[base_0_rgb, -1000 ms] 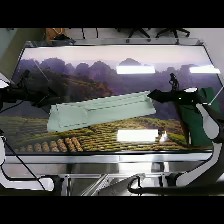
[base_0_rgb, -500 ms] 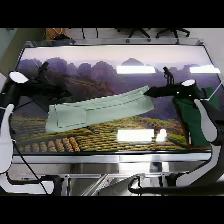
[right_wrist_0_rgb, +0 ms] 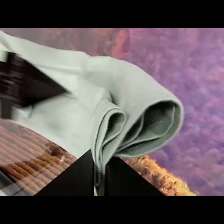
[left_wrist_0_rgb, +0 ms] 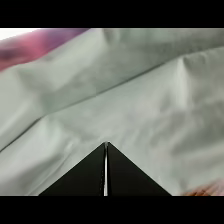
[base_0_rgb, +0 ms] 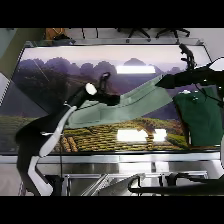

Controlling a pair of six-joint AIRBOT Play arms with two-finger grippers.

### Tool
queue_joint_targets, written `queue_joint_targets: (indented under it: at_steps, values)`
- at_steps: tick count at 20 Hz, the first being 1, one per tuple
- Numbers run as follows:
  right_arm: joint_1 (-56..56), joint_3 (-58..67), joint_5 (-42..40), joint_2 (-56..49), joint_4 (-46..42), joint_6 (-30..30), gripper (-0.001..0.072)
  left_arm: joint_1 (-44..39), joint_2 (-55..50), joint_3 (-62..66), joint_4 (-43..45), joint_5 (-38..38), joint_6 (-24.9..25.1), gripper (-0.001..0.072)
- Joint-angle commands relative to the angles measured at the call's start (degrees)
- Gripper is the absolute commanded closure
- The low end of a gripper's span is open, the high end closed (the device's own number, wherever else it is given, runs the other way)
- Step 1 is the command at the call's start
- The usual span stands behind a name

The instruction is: Fold the shirts.

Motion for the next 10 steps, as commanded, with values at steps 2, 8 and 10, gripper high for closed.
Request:
queue_joint_targets:
  at_steps: [2,8,10]
  values:
    - [-0.02,3.02,1.97,3.98,-3.98,2.58,0.0693,-8.61,-13.22,15.02,0.07,-1.25,-4.44,0.0698]
    - [0.13,4.02,1.92,3.80,-6.73,4.39,0.0693,-7.72,-14.45,25.35,-0.02,-10.19,-5.66,0.0697]
    - [0.13,4.02,1.95,3.63,-4.74,4.44,0.0693,-4.35,-8.92,24.24,0.00,-14.67,-5.60,0.0697]
